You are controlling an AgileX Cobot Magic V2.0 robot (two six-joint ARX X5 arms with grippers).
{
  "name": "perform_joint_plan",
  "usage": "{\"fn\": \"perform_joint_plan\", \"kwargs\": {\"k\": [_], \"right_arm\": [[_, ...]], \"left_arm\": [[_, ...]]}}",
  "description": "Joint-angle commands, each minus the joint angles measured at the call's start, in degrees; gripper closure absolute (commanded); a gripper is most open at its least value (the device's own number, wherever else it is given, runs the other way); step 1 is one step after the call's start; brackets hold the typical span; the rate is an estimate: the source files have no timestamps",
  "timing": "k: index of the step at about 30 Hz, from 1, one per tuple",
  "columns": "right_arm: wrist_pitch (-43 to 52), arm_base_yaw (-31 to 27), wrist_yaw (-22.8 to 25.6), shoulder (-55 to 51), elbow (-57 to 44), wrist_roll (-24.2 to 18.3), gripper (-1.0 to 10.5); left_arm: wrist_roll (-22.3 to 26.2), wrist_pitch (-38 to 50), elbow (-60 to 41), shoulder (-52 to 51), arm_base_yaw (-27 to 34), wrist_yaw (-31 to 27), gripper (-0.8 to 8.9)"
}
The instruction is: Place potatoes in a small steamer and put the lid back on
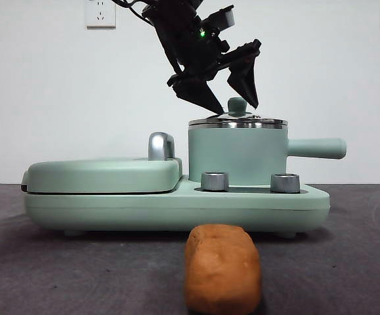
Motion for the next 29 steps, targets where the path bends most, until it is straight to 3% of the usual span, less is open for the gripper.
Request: {"fn": "perform_joint_plan", "kwargs": {"k": [1,6,12,22,29], "right_arm": [[0.37,0.02,-0.15,0.37,0.79,-0.59,4.6],[0.37,0.02,-0.15,0.35,0.79,-0.57,4.6],[0.35,0.02,-0.15,0.37,0.79,-0.48,4.6],[-2.29,0.02,2.01,0.61,0.79,-0.42,4.6],[-5.29,0.17,3.72,3.43,2.51,1.51,4.6]], "left_arm": [[0.66,0.66,1.99,1.68,-0.57,-0.13,5.33],[1.77,0.68,1.99,1.68,-0.57,-0.15,6.71],[1.88,1.07,1.99,1.68,-0.57,-0.15,7.29],[1.81,0.92,3.56,-0.11,-0.48,-0.15,7.29],[1.86,-5.11,8.11,-3.04,0.04,-0.13,7.28]]}}
